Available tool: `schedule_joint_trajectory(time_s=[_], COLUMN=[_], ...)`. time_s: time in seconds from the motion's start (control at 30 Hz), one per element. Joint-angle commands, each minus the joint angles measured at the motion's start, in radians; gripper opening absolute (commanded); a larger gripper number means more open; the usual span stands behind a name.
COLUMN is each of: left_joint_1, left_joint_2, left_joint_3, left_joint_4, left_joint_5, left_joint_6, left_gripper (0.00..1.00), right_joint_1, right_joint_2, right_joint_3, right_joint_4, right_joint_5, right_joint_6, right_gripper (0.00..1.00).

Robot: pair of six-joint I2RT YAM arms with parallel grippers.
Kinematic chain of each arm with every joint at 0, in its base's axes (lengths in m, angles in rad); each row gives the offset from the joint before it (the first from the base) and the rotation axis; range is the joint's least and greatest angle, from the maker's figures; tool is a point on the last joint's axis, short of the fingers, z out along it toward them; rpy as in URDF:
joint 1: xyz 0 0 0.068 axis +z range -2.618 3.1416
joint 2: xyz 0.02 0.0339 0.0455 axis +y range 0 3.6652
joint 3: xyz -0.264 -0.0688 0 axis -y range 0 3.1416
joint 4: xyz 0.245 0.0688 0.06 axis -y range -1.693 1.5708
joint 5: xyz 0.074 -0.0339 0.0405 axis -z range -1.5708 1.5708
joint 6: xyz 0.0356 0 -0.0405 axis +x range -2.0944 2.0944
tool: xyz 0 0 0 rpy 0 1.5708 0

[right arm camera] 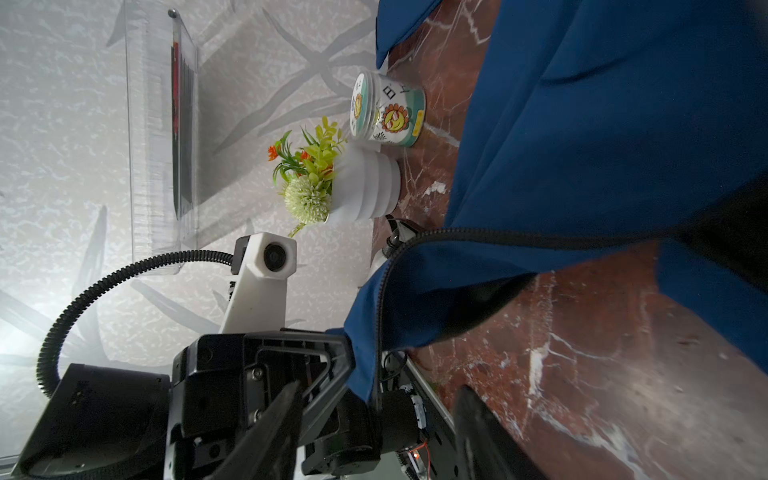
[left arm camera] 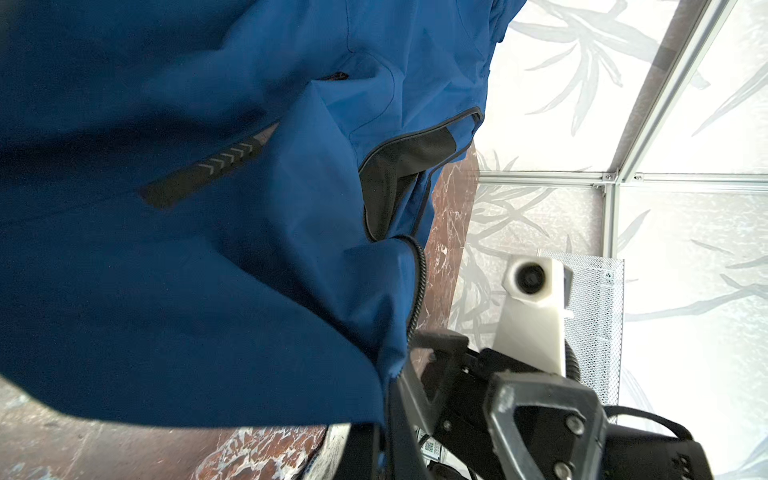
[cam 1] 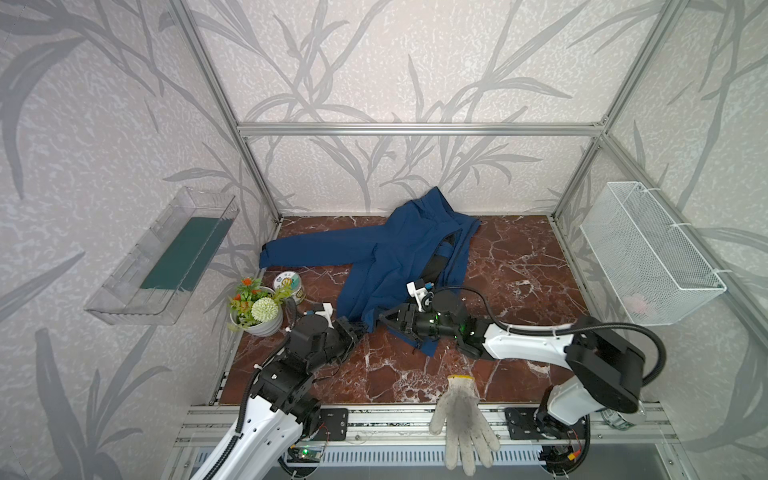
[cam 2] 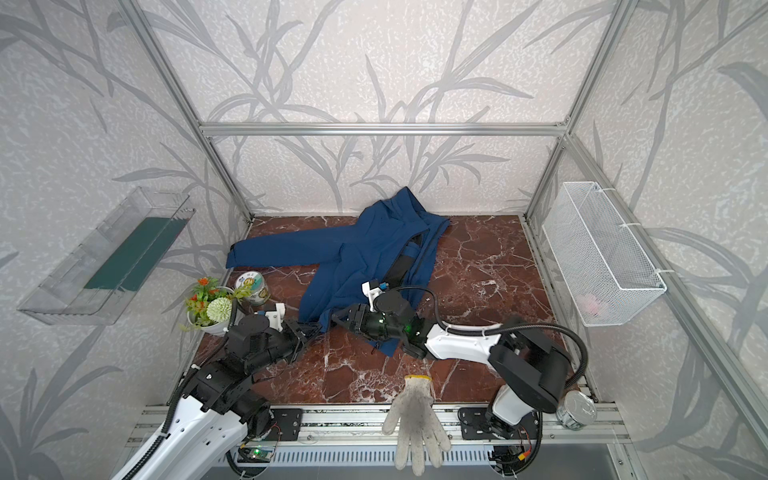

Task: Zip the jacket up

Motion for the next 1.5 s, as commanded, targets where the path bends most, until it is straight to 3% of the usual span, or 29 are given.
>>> schedule_joint_trajectory(time_s=[0.0, 0.17, 0.27, 0.43, 0.57, 0.77, 1.13, 1.47], left_joint_1=[-0.003, -0.002, -0.002, -0.002, -0.002, -0.001, -0.001, 0.001], left_joint_2=[-0.006, 0.007, 0.028, 0.057, 0.064, 0.067, 0.079, 0.077], left_joint_3=[-0.011, -0.021, -0.023, -0.023, -0.028, -0.052, -0.068, -0.075], left_joint_4=[0.037, 0.068, 0.085, 0.118, 0.133, 0.162, 0.188, 0.185], left_joint_5=[-0.009, 0.005, 0.018, 0.040, 0.044, 0.056, 0.054, 0.046], left_joint_6=[0.005, 0.012, 0.020, 0.026, 0.029, 0.014, 0.007, 0.004], left_gripper=[0.00, 0.00, 0.00, 0.00, 0.00, 0.00, 0.00, 0.00], right_joint_1=[-0.003, -0.003, -0.002, -0.002, -0.002, 0.005, -0.003, -0.003], right_joint_2=[-0.105, -0.145, -0.155, -0.151, -0.115, -0.059, 0.033, 0.085], right_joint_3=[0.002, 0.085, 0.106, 0.101, 0.066, 0.090, 0.108, 0.143], right_joint_4=[-0.414, -0.863, -1.006, -1.059, -0.964, -0.896, -0.843, -0.841], right_joint_5=[0.086, 0.191, 0.264, 0.308, 0.273, 0.232, 0.221, 0.210], right_joint_6=[-0.132, -0.231, -0.254, -0.217, -0.168, -0.160, -0.176, -0.188], right_gripper=[0.61, 0.62, 0.67, 0.86, 0.87, 0.83, 0.55, 0.46])
